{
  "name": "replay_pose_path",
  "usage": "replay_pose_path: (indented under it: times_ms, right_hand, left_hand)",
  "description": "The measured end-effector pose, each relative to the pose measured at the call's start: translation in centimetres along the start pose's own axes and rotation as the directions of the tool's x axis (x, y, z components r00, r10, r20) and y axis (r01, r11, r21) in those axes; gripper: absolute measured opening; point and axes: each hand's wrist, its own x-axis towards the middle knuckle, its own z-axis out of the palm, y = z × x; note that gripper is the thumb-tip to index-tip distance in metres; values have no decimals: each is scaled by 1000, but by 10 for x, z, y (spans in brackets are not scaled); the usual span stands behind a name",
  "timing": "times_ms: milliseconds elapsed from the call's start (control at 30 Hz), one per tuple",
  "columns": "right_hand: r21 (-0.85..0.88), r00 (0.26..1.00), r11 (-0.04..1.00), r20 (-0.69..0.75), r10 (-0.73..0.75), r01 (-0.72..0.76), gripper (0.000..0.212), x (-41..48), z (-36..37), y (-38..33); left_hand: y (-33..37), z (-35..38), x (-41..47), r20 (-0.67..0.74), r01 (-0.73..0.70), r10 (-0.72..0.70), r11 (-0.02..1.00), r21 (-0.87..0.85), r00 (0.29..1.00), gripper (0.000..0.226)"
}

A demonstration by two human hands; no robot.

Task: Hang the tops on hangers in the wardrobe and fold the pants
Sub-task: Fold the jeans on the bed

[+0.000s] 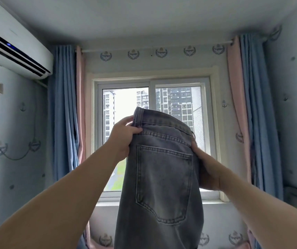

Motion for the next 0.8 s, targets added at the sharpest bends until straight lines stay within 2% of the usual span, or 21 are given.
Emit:
replay_pose_path:
  times_ms: [67,133,200,267,400,467,533,633,733,800]
  right_hand:
    - [-32,997,999,-66,-45,43,64,4,11,-3]
    - [-90,965,989,-222,-136,119,59,10,28,-16]
    - [-164,892,962,-366,-264,218,48,15,45,-35]
    - [-293,820,918,-432,-375,266,35,17,62,-54]
    - [-470,739,831,-436,-513,300,14,15,99,-80]
    - [-508,706,806,-448,-548,304,19,6,119,-86]
    - [-527,693,795,-452,-562,301,28,-8,136,-90]
    - [-547,676,776,-446,-587,313,32,-39,161,-98]
    - [-558,662,755,-426,-616,344,30,-81,188,-106]
    - [-561,657,742,-408,-634,367,20,-103,201,-110]
  left_hand:
    - [3,-16,4,-2,5,-5,1000,13,1000,46]
    - [6,-34,9,-15,3,-3,999,32,1000,45]
    - [11,-49,12,-29,-3,5,996,86,1000,44]
    - [18,-58,15,-56,-27,36,988,150,998,42]
    - [37,-70,18,-137,-121,155,967,226,978,35]
    - [49,-74,11,-165,-129,168,966,223,972,34]
    - [62,-77,-3,-173,-134,174,966,221,969,37]
    - [87,-81,-30,-170,-164,204,961,223,964,37]
    - [118,-81,-67,-163,-194,229,959,208,960,37]
    - [135,-79,-85,-151,-213,245,956,202,958,37]
